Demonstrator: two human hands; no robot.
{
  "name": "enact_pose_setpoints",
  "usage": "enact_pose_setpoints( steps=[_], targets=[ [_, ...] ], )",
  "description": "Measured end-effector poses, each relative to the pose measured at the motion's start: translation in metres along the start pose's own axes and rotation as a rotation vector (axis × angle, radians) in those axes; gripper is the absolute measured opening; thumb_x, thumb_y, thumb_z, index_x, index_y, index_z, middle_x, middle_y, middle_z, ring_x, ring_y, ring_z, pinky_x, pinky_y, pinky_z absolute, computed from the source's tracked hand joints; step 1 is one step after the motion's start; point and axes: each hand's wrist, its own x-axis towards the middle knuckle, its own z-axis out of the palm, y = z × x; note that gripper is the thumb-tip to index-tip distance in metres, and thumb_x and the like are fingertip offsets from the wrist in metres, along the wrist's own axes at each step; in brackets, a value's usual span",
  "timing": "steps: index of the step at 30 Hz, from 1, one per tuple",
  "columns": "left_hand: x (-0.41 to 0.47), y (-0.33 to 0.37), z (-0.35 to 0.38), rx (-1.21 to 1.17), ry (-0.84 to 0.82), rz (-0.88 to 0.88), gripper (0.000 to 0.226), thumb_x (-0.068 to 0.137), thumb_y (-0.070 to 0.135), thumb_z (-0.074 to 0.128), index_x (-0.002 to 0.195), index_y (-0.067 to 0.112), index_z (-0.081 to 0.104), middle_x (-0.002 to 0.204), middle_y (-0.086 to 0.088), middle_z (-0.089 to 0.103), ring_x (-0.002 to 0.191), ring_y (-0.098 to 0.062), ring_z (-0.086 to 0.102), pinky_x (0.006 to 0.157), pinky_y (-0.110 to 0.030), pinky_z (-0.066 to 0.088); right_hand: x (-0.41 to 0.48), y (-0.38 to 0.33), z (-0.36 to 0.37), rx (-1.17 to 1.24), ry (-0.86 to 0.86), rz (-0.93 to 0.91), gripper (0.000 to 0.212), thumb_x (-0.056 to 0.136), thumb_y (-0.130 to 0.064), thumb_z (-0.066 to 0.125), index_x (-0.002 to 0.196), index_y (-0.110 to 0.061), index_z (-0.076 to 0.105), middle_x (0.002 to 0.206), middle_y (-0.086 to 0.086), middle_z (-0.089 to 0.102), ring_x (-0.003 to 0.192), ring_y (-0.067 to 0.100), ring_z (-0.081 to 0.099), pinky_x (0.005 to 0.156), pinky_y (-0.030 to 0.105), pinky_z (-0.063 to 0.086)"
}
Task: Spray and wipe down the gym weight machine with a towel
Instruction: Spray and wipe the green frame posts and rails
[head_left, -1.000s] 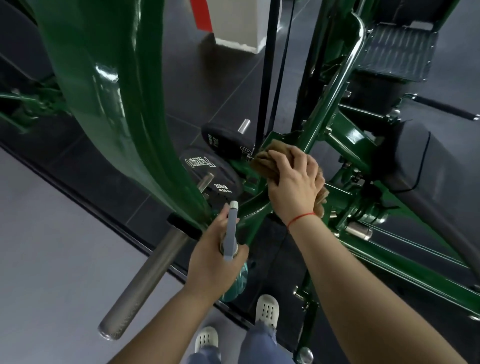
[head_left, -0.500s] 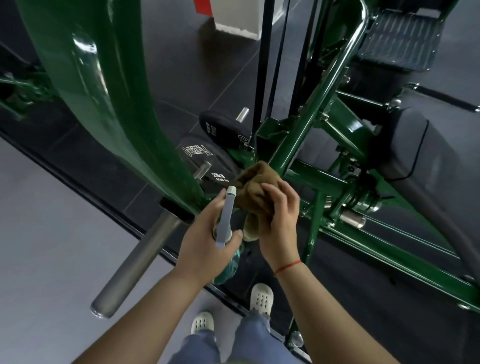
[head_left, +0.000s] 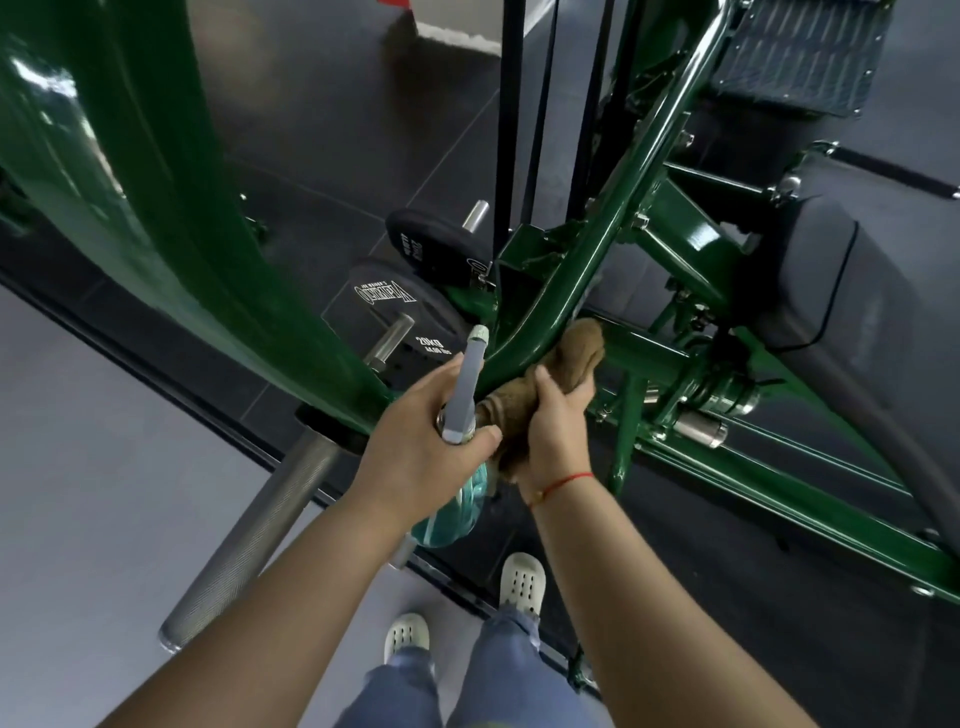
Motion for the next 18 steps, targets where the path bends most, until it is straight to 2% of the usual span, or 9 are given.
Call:
enact_pose_setpoints(
  steps=[3,5,8,10,13,14,15,16,18],
  targets=[
    [0.003,0.012,-0.003,-0.046,-0.062,-0.065,0.039,0.084,0.020,0.076,0.105,0.050,0.062,0.098,0.000,0.073,0.083,-0.018,0.066,0.077,-0.028,0.056,0.002,0.012,-0.008,0.089,-0.074,0.163,0.048,0.102,-0.029,0.052,0.147,-0.031,0.034,0.130,0.013,0.059,0.111,0.032,0.064,0.097,0.054,0.054],
    [0.006,0.018,-0.003,-0.061,-0.096,-0.086,0.036,0.084,0.019,0.076,0.092,0.049,0.058,0.090,-0.006,0.072,0.075,-0.023,0.063,0.073,-0.029,0.054,0.011,0.007,-0.009,0.064,-0.034,0.135,0.045,0.100,-0.034,0.052,0.143,-0.028,0.039,0.128,0.013,0.060,0.111,0.034,0.065,0.098,0.057,0.053],
    [0.009,0.027,0.002,-0.011,-0.130,-0.092,0.024,0.083,0.021,0.077,0.088,0.037,0.059,0.118,0.000,0.066,0.066,-0.004,0.057,0.067,-0.025,0.043,0.021,-0.020,-0.001,-0.063,0.080,-0.103,0.065,0.085,-0.045,0.059,0.146,-0.033,0.042,0.134,0.009,0.055,0.118,0.028,0.060,0.104,0.053,0.050],
    [0.014,0.031,0.006,0.006,-0.143,-0.102,0.023,0.083,0.022,0.077,0.080,0.040,0.064,0.132,-0.002,0.058,0.063,0.005,0.055,0.064,-0.024,0.039,0.023,-0.042,0.005,-0.162,0.103,-0.326,0.060,0.094,-0.029,0.060,0.151,-0.032,0.041,0.137,0.008,0.049,0.121,0.023,0.055,0.111,0.045,0.044],
    [0.024,0.037,0.011,0.000,-0.137,-0.115,0.019,0.081,0.022,0.077,0.088,0.034,0.064,0.116,0.005,0.069,0.076,-0.011,0.064,0.062,-0.020,0.040,0.034,-0.067,0.008,-0.485,0.120,-0.592,0.059,0.097,-0.020,0.060,0.152,-0.032,0.041,0.145,0.008,0.038,0.129,0.022,0.041,0.111,0.030,0.034],
    [0.028,0.040,0.013,0.014,-0.136,-0.111,0.018,0.082,0.022,0.076,0.081,0.030,0.059,0.083,0.016,0.061,0.071,-0.017,0.060,0.059,-0.019,0.039,0.039,-0.073,0.010,-0.621,0.129,-0.632,0.059,0.098,-0.023,0.059,0.152,-0.034,0.040,0.151,0.008,0.033,0.133,0.025,0.036,0.109,0.031,0.032],
    [0.032,0.042,0.014,0.035,-0.132,-0.106,0.023,0.082,0.022,0.075,0.075,0.027,0.054,0.124,0.019,0.044,0.077,-0.014,0.063,0.057,-0.019,0.036,0.046,-0.079,0.012,-0.745,0.140,-0.657,0.058,0.098,-0.025,0.058,0.152,-0.038,0.039,0.156,0.006,0.029,0.136,0.028,0.032,0.110,0.036,0.030],
    [0.035,0.046,0.016,0.061,-0.133,-0.104,0.022,0.083,0.022,0.074,0.075,0.024,0.054,0.124,0.000,0.062,0.084,-0.008,0.064,0.057,-0.022,0.035,0.053,-0.087,0.014,-0.852,0.150,-0.679,0.057,0.099,-0.028,0.057,0.152,-0.040,0.039,0.161,0.002,0.025,0.139,0.029,0.029,0.112,0.042,0.030],
    [0.043,0.053,0.020,0.104,-0.159,-0.110,0.018,0.084,0.024,0.072,0.099,0.023,0.062,0.135,-0.019,0.056,0.112,-0.023,0.060,0.067,-0.029,0.043,0.073,-0.109,0.020,-1.026,0.161,-0.741,0.055,0.099,-0.031,0.056,0.150,-0.044,0.040,0.164,-0.004,0.021,0.141,0.031,0.026,0.112,0.049,0.029]
  ],
)
